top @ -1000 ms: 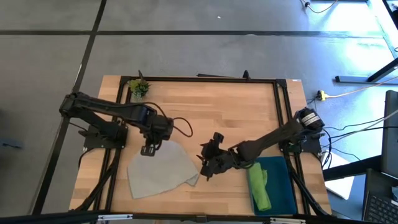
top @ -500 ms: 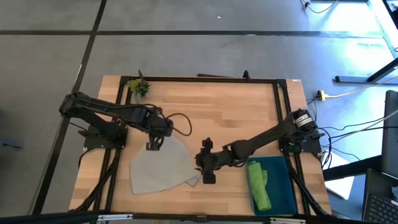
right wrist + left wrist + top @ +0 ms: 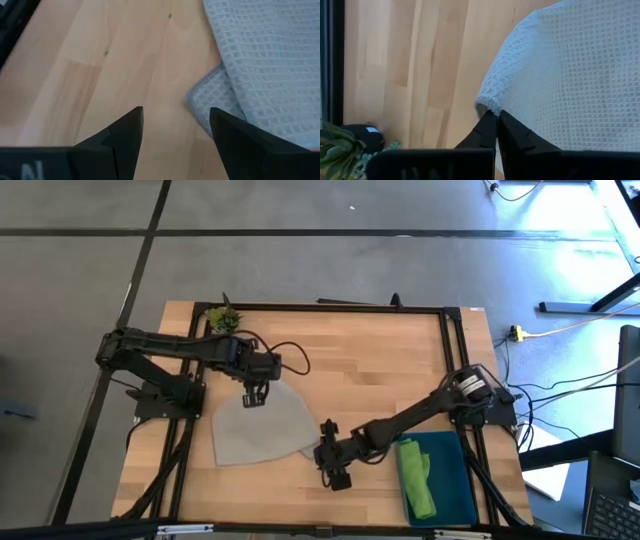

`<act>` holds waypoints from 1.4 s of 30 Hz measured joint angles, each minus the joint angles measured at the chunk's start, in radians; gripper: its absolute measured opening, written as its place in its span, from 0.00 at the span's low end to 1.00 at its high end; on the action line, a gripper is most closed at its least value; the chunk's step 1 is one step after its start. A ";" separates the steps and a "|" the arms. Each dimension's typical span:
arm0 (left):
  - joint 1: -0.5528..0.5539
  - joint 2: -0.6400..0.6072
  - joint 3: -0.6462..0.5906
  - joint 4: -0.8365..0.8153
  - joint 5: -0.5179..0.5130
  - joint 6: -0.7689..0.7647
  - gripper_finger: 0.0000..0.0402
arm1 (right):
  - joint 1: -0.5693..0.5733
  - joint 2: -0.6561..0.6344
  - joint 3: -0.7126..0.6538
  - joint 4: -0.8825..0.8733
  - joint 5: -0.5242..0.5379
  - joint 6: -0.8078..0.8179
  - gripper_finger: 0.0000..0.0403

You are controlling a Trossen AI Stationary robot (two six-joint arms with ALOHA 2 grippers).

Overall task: Roll microfiber towels into tight, uniform cylinder then place into a basket
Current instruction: Roll the gray microfiber cloth

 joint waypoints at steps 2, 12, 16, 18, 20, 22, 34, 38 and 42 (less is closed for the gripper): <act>0.003 0.000 0.000 0.003 0.000 0.015 0.00 | -0.004 0.012 0.000 0.013 0.000 -0.003 0.57; 0.003 0.000 0.000 0.022 0.008 0.019 0.00 | -0.028 0.098 0.000 0.136 0.060 -0.100 0.55; 0.003 0.000 0.000 0.022 0.010 0.019 0.00 | -0.023 0.112 0.003 0.148 0.117 -0.122 0.47; 0.003 0.000 0.000 0.022 0.010 0.019 0.00 | -0.023 0.113 0.003 0.148 0.118 -0.110 0.39; 0.003 0.000 0.000 0.022 0.011 0.019 0.00 | -0.023 0.114 0.003 0.147 0.123 -0.098 0.28; 0.003 0.000 0.000 0.022 0.011 0.019 0.00 | -0.024 0.115 0.003 0.144 0.131 -0.100 0.16; 0.003 0.000 -0.001 0.023 0.013 0.011 0.00 | -0.029 0.089 0.001 0.087 0.187 -0.098 0.02; 0.010 0.000 -0.027 0.024 0.013 0.007 0.00 | -0.022 0.032 -0.001 -0.003 0.244 -0.073 0.01; 0.031 0.000 -0.073 0.027 0.012 -0.016 0.00 | -0.005 -0.028 0.001 -0.057 0.291 -0.072 0.01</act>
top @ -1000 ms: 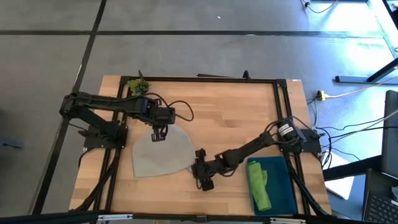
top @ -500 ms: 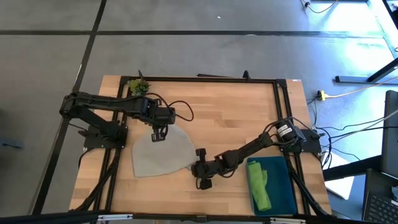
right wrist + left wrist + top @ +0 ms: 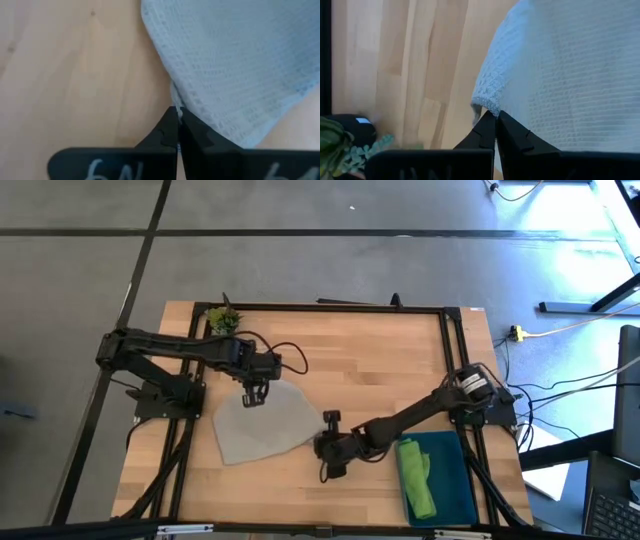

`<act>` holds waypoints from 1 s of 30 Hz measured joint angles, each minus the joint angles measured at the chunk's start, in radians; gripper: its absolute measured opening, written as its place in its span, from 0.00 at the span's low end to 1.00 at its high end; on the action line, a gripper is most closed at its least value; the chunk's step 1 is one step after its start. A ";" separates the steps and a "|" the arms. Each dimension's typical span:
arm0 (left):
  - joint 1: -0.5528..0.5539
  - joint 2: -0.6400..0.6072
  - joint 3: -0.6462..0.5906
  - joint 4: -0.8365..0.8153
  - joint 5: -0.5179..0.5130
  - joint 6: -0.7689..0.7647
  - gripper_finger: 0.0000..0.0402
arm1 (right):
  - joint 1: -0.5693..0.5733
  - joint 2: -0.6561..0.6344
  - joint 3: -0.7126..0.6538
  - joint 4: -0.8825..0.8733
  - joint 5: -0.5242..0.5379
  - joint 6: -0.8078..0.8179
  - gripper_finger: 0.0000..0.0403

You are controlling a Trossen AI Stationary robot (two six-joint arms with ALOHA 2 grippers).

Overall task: Roll microfiber towels into tight, uniform cylinder then place into a basket
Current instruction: Roll the gray microfiber cloth

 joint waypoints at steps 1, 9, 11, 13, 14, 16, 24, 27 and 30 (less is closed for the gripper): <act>0.006 0.000 -0.012 0.004 -0.001 0.000 0.00 | 0.005 -0.014 -0.001 -0.018 0.012 -0.002 0.01; 0.037 0.000 -0.098 0.099 -0.004 -0.002 0.00 | 0.007 -0.144 0.001 -0.131 0.082 0.003 0.01; 0.045 0.000 -0.116 0.130 -0.004 -0.002 0.00 | 0.007 -0.175 0.001 -0.169 0.097 0.022 0.01; 0.054 0.000 -0.131 0.150 -0.004 -0.003 0.00 | 0.005 -0.201 0.001 -0.223 0.111 0.052 0.01; 0.060 0.000 -0.140 0.163 -0.007 -0.009 0.00 | 0.003 -0.210 0.001 -0.256 0.123 0.066 0.01; 0.070 0.000 -0.156 0.190 -0.034 -0.023 0.00 | 0.000 -0.231 0.000 -0.313 0.150 0.094 0.01; 0.127 0.000 -0.237 0.317 -0.074 -0.028 0.00 | -0.025 -0.263 0.001 -0.391 0.162 0.133 0.01; 0.142 0.000 -0.268 0.359 -0.076 -0.028 0.00 | -0.030 -0.263 0.001 -0.389 0.157 0.131 0.01; 0.155 0.000 -0.293 0.398 -0.079 -0.025 0.00 | -0.032 -0.263 0.001 -0.388 0.156 0.131 0.01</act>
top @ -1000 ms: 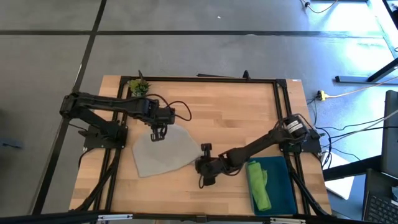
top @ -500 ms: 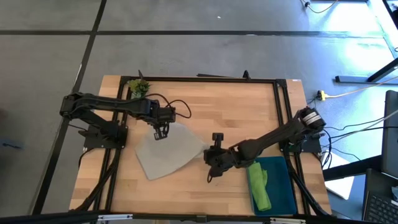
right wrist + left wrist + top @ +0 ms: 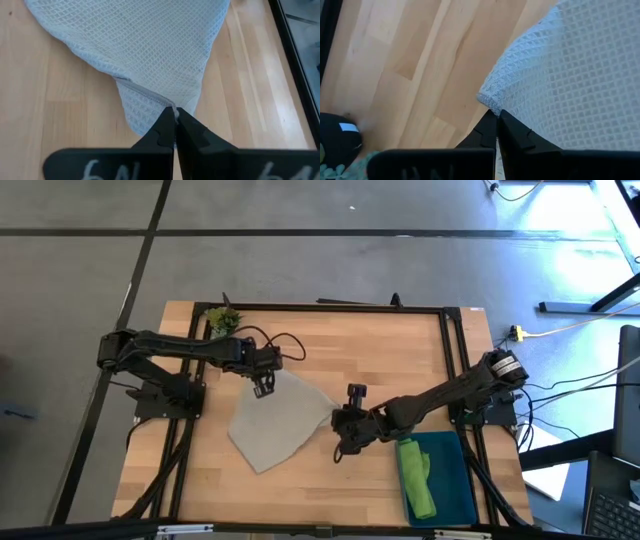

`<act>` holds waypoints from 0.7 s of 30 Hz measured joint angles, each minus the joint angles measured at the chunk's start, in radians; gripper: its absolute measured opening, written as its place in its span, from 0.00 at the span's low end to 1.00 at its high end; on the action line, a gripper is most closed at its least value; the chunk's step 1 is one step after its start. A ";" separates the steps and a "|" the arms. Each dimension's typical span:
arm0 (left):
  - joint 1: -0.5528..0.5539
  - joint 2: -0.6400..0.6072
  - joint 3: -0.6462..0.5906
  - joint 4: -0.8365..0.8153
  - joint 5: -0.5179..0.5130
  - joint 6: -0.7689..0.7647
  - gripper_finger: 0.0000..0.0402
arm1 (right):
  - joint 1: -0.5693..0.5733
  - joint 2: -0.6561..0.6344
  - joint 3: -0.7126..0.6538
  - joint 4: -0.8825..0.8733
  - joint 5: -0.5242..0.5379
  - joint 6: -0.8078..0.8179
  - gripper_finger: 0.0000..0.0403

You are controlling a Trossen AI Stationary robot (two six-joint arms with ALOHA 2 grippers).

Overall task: Roll microfiber towels into tight, uniform cylinder then place into a basket
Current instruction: Roll the gray microfiber cloth

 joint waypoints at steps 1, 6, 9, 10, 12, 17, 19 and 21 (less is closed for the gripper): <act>0.004 0.000 -0.007 0.012 0.000 0.000 0.00 | 0.000 0.000 0.000 0.000 0.000 -0.001 0.01; 0.017 0.000 -0.028 0.025 -0.001 0.000 0.01 | 0.000 0.000 0.000 0.001 -0.001 -0.002 0.01; 0.021 0.000 -0.033 0.024 -0.001 0.001 0.05 | 0.000 0.000 0.000 0.002 -0.001 -0.004 0.01; 0.021 0.000 -0.033 0.024 -0.001 0.001 0.06 | 0.000 0.000 0.000 0.002 -0.001 -0.004 0.01; 0.021 0.000 -0.033 0.025 -0.001 0.014 0.10 | 0.000 0.000 0.000 0.002 -0.001 -0.004 0.01; 0.021 0.000 -0.033 0.044 -0.001 0.031 0.21 | 0.000 0.000 0.000 0.003 -0.001 -0.004 0.01; 0.021 0.000 -0.033 0.058 -0.006 0.031 0.25 | 0.000 0.000 0.000 0.003 -0.001 -0.004 0.01; 0.021 0.000 -0.033 0.065 -0.018 0.034 0.27 | 0.000 0.000 0.000 0.003 -0.001 -0.004 0.01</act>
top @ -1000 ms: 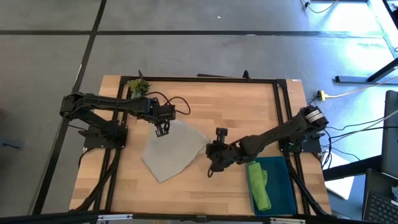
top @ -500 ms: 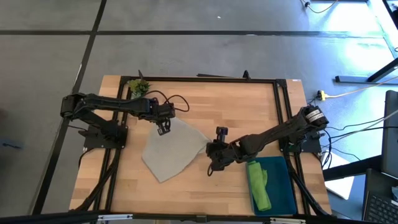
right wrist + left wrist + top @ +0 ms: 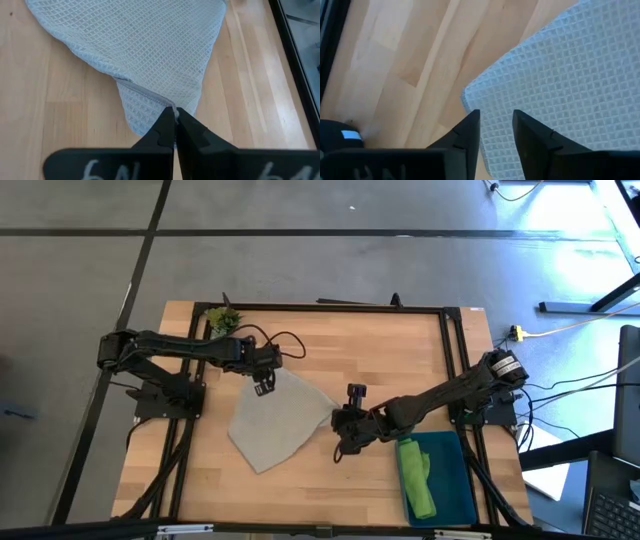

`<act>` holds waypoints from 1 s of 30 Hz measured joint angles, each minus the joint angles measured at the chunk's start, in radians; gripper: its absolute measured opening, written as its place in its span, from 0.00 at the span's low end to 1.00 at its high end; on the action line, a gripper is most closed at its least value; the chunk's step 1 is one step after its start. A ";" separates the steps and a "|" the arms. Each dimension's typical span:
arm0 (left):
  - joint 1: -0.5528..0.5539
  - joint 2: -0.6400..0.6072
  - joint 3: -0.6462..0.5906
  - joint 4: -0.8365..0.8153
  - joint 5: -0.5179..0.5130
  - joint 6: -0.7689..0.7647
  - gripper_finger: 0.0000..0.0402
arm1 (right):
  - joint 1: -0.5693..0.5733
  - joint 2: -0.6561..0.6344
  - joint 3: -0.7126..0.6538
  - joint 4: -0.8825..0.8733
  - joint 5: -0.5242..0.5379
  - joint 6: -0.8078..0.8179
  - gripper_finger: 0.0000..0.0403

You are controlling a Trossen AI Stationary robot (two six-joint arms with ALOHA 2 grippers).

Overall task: Roll microfiber towels into tight, uniform cylinder then place into a basket
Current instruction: Roll the gray microfiber cloth

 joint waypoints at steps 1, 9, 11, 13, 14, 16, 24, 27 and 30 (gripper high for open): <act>0.000 0.000 0.000 -0.001 -0.005 0.000 0.27 | 0.000 0.000 0.000 0.000 0.000 0.001 0.01; 0.000 0.000 0.147 -0.169 -0.009 -0.007 0.27 | -0.011 0.000 0.000 0.007 0.000 0.000 0.01; 0.000 0.000 0.204 -0.190 -0.016 -0.006 0.27 | -0.017 0.000 0.000 0.007 0.000 0.001 0.01; -0.001 0.000 0.255 -0.204 -0.021 0.004 0.26 | -0.023 0.000 0.000 0.007 0.000 0.003 0.01; -0.004 -0.001 0.276 -0.204 -0.023 0.010 0.26 | -0.026 0.000 0.000 0.007 0.000 0.003 0.01; -0.013 -0.001 0.305 -0.198 -0.025 0.021 0.26 | -0.034 0.000 0.000 0.011 -0.001 0.008 0.01; -0.173 -0.001 0.279 -0.153 -0.001 -0.038 0.26 | -0.058 -0.012 0.023 0.020 -0.003 0.052 0.01; -0.267 0.000 0.265 -0.110 -0.007 -0.102 0.26 | -0.065 -0.013 0.072 0.004 -0.037 0.039 0.02; -0.376 -0.001 0.235 0.007 -0.011 -0.104 0.26 | -0.068 -0.013 0.110 0.001 -0.075 0.022 0.02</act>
